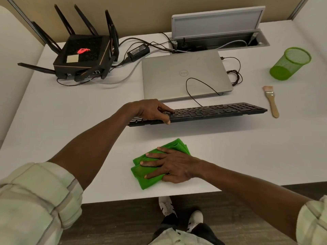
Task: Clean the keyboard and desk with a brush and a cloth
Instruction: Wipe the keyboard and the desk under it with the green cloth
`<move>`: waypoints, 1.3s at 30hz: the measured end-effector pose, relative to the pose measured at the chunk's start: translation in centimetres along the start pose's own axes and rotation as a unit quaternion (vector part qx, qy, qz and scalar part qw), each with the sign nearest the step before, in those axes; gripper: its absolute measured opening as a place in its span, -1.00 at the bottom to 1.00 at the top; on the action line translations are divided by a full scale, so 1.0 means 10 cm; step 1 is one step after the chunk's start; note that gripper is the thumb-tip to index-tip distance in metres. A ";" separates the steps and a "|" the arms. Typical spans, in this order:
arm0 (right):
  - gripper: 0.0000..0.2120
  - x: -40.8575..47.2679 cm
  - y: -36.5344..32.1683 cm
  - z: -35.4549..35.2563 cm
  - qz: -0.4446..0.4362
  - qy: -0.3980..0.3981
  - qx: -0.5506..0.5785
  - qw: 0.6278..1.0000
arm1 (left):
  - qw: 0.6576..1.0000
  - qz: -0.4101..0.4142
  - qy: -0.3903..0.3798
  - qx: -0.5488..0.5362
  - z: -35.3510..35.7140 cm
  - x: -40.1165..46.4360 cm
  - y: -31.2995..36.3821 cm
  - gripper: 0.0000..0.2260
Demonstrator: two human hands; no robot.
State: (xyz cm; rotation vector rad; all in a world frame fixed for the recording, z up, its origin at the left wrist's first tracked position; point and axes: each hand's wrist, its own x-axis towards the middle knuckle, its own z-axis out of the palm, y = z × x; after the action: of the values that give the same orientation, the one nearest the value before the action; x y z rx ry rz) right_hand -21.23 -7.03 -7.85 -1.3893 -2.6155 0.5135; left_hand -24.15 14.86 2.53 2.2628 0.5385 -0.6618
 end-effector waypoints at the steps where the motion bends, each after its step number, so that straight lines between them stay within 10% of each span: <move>1: -0.53 -0.05 -0.01 0.01 0.003 -0.001 -0.005 1.000 | 1.000 0.000 0.003 0.006 0.02 -0.01 0.01 -0.33; 39: -0.48 -1.08 -0.57 0.17 0.209 0.025 0.073 0.975 | 0.975 0.043 0.187 0.115 1.27 -0.12 -0.24 -0.17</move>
State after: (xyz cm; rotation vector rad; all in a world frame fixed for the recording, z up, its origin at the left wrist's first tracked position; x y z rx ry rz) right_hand -20.09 -19.25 -6.96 -1.8785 -2.1943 0.6922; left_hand -30.20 6.99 -5.81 2.6340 0.5612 -0.2626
